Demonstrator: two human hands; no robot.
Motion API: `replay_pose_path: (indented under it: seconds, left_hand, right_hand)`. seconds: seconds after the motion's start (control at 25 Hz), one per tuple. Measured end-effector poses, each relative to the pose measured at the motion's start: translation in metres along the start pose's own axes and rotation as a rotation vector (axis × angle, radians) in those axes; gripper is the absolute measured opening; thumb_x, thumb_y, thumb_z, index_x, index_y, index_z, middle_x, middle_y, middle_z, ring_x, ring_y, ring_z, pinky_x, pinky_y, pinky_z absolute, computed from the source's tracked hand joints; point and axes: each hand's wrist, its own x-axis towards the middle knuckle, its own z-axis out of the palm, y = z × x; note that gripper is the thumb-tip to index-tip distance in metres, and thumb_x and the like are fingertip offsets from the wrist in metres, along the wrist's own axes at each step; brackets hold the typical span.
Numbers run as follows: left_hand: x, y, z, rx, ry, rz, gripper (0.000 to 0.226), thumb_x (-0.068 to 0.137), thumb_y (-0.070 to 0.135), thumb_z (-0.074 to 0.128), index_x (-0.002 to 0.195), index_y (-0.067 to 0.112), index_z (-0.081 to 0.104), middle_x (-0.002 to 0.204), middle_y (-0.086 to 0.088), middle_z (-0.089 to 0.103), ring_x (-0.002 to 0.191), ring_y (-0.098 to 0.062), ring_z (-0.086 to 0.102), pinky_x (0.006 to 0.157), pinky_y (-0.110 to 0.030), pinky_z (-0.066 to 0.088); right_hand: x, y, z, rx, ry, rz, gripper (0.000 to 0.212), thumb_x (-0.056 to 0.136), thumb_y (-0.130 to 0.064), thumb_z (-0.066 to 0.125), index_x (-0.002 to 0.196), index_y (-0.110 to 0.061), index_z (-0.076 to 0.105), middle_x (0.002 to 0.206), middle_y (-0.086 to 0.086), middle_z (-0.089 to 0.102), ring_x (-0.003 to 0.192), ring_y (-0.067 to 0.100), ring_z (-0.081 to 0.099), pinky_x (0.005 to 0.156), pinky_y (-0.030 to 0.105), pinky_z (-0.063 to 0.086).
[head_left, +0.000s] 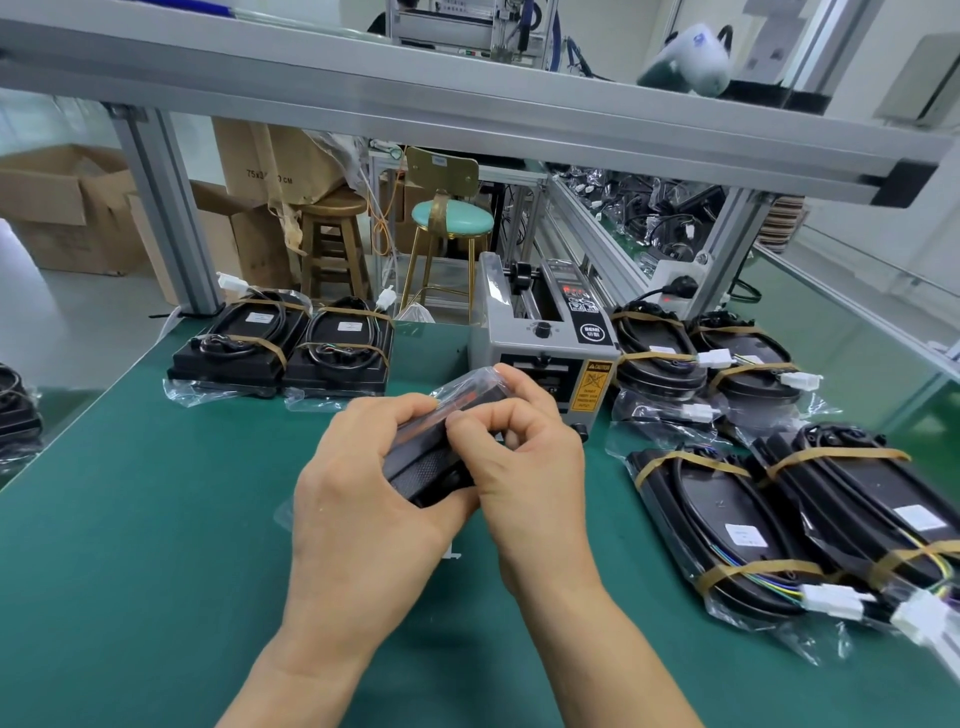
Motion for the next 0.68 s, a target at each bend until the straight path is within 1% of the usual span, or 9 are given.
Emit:
replay_pose_path:
  seconds: [0.08, 0.12, 0.2, 0.24, 0.28, 0.36, 0.44, 0.6, 0.68]
  left_hand:
    - [0.0, -0.001, 0.0, -0.002, -0.004, -0.01, 0.058, 0.049, 0.013, 0.089, 0.1, 0.028, 0.064, 0.093, 0.013, 0.063, 0.088, -0.005, 0.061, 0.076, -0.02, 0.047]
    - [0.0, -0.001, 0.0, 0.006, -0.006, -0.011, 0.059, 0.049, 0.012, 0.089, 0.1, 0.027, 0.064, 0.092, 0.013, 0.063, 0.088, -0.005, 0.06, 0.076, -0.019, 0.047]
    - [0.0, -0.001, -0.001, 0.027, -0.004, -0.004, 0.06, 0.048, 0.012, 0.089, 0.1, 0.028, 0.063, 0.092, 0.015, 0.062, 0.088, -0.003, 0.058, 0.077, -0.016, 0.046]
    - [-0.001, -0.001, -0.001, 0.031, -0.004, -0.002, 0.06, 0.048, 0.012, 0.09, 0.1, 0.029, 0.063, 0.092, 0.016, 0.062, 0.088, -0.002, 0.058, 0.077, -0.014, 0.045]
    - [-0.001, -0.001, -0.001, 0.032, -0.003, 0.0, 0.061, 0.048, 0.012, 0.09, 0.099, 0.03, 0.062, 0.092, 0.016, 0.062, 0.088, -0.002, 0.058, 0.077, -0.013, 0.044]
    - [-0.001, 0.0, -0.002, 0.029, 0.0, 0.006, 0.06, 0.049, 0.012, 0.089, 0.098, 0.033, 0.061, 0.091, 0.018, 0.062, 0.088, -0.001, 0.058, 0.075, -0.012, 0.044]
    - [-0.001, 0.0, -0.004, 0.017, 0.003, 0.003, 0.058, 0.049, 0.014, 0.088, 0.096, 0.037, 0.06, 0.09, 0.019, 0.062, 0.085, -0.001, 0.058, 0.072, -0.011, 0.044]
    - [0.0, -0.002, -0.009, -0.008, 0.004, -0.031, 0.058, 0.051, 0.014, 0.088, 0.097, 0.037, 0.061, 0.09, 0.017, 0.063, 0.082, -0.002, 0.06, 0.068, -0.014, 0.048]
    - [-0.002, -0.003, -0.01, 0.004, -0.012, -0.017, 0.06, 0.051, 0.011, 0.089, 0.098, 0.037, 0.062, 0.092, 0.017, 0.062, 0.085, -0.001, 0.06, 0.071, -0.012, 0.047]
  right_hand:
    - [0.002, 0.001, -0.001, 0.023, -0.012, 0.029, 0.01, 0.065, -0.016, 0.068, 0.061, -0.025, 0.069, 0.122, -0.014, 0.058, 0.11, -0.017, 0.051, 0.095, 0.025, 0.044]
    - [0.003, 0.003, -0.003, 0.084, -0.017, 0.051, 0.014, 0.07, -0.009, 0.07, 0.072, -0.023, 0.07, 0.116, -0.009, 0.062, 0.107, -0.01, 0.056, 0.089, 0.023, 0.047]
    - [0.007, 0.003, -0.006, 0.268, -0.009, 0.13, 0.027, 0.08, 0.006, 0.063, 0.098, -0.014, 0.064, 0.1, 0.001, 0.067, 0.087, -0.003, 0.063, 0.073, 0.015, 0.049]
    - [0.007, 0.002, -0.007, 0.314, -0.008, 0.151, 0.028, 0.083, 0.008, 0.06, 0.102, -0.011, 0.062, 0.096, 0.003, 0.067, 0.081, -0.002, 0.063, 0.069, 0.013, 0.049]
    - [0.006, 0.001, -0.007, 0.296, -0.021, 0.151, 0.026, 0.084, 0.006, 0.061, 0.104, -0.012, 0.061, 0.097, 0.004, 0.067, 0.081, 0.001, 0.063, 0.071, 0.015, 0.05]
    - [0.003, 0.002, -0.004, 0.171, -0.049, 0.107, 0.026, 0.082, -0.002, 0.069, 0.101, -0.018, 0.062, 0.112, 0.01, 0.063, 0.097, 0.013, 0.063, 0.088, 0.029, 0.052]
    - [-0.001, 0.0, -0.001, 0.058, -0.069, 0.049, 0.033, 0.074, -0.01, 0.076, 0.099, -0.025, 0.06, 0.12, 0.012, 0.057, 0.108, 0.02, 0.058, 0.1, 0.041, 0.047]
    - [0.004, -0.006, -0.009, -0.024, -0.204, 0.045, 0.056, 0.058, -0.027, 0.081, 0.108, -0.031, 0.055, 0.122, 0.001, 0.055, 0.111, 0.011, 0.057, 0.097, 0.032, 0.049]
    - [0.007, -0.008, -0.011, -0.032, -0.211, 0.064, 0.056, 0.061, -0.03, 0.082, 0.108, -0.035, 0.054, 0.12, -0.005, 0.055, 0.11, 0.005, 0.056, 0.094, 0.024, 0.048]
